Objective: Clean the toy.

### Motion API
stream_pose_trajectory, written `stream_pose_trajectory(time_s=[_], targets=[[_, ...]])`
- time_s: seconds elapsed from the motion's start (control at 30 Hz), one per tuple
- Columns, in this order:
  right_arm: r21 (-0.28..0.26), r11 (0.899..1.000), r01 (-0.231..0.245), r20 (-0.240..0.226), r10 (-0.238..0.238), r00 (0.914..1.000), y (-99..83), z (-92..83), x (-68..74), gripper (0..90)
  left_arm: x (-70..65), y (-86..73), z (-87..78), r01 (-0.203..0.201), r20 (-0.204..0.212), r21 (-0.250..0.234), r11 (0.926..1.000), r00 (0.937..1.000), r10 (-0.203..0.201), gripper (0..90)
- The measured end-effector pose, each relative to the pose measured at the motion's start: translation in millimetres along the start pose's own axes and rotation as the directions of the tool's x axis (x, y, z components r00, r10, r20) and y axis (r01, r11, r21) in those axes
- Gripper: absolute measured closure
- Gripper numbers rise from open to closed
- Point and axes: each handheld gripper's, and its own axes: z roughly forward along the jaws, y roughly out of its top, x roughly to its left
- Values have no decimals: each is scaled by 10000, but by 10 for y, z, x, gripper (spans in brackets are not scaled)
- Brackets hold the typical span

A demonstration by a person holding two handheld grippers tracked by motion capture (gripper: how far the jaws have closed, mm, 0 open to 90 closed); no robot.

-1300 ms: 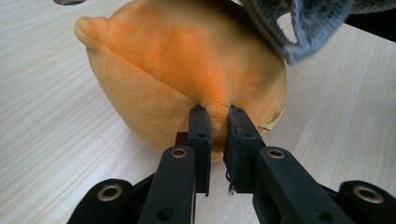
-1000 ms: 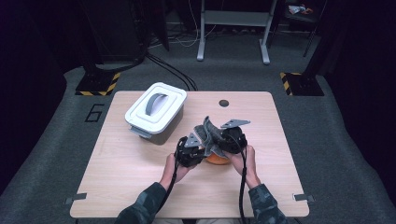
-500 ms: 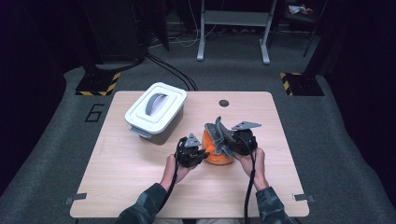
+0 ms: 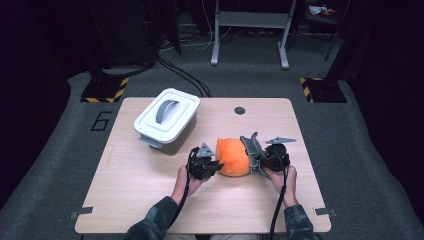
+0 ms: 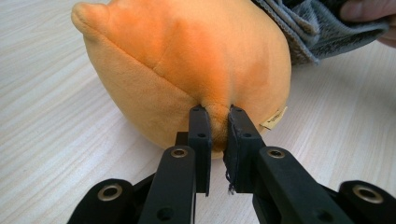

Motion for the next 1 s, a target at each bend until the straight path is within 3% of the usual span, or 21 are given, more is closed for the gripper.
stream_pose_trajectory(time_s=[0.2, 0.3, 0.47, 0.53, 0.63, 0.73, 0.8, 0.9, 0.97, 1.0], targets=[[517, 9978, -412, 114, 407, 9991, -135, 149, -76, 790, 23, -20, -3, 154, 57, 39, 9999, 9999, -154, 814], [523, 9977, -427, 72, 424, 9991, -175, 167, -122, 789, 38, -28, -7, 136, 72, 48, 9999, 9999, -137, 812], [19, 9990, -439, 241, 438, 9987, -111, -80, -158, 789, 49, -30, -11, 95, 124, 28, 10000, 9999, -96, 809], [-466, 9986, -260, 262, 273, 9993, -43, -233, -148, 789, 51, -30, -8, 101, 162, 0, 9999, 9998, -101, 808], [-1033, 9946, -78, 156, 95, 9998, 86, -449, -47, 789, 53, -32, 3, 98, 186, -62, 9999, 9998, -97, 806], [-1285, 9905, 482, 2, -486, 9988, 219, -538, 137, 788, 53, -29, -2, 59, 205, 10, 10000, 9998, -59, 803], [-1087, 9913, 738, -169, -760, 9970, 287, -494, 273, 788, 53, -32, 1, 84, 164, -71, 9999, 9998, -83, 799], [-619, 9901, 1257, -10, -1260, 9920, 328, -323, 373, 788, 56, -34, -4, 39, 181, -128, 9999, 9998, -36, 788], [-466, 9901, 1328, 44, -1327, 9911, 328, -230, 371, 788, 52, -37, -10, 32, 118, -201, 9998, 9999, -29, 767], [-462, 9935, 1042, 51, -1041, 9946, 325, -206, 372, 788, 55, -38, -13, 23, 180, -270, 9996, 9998, -19, 743]])
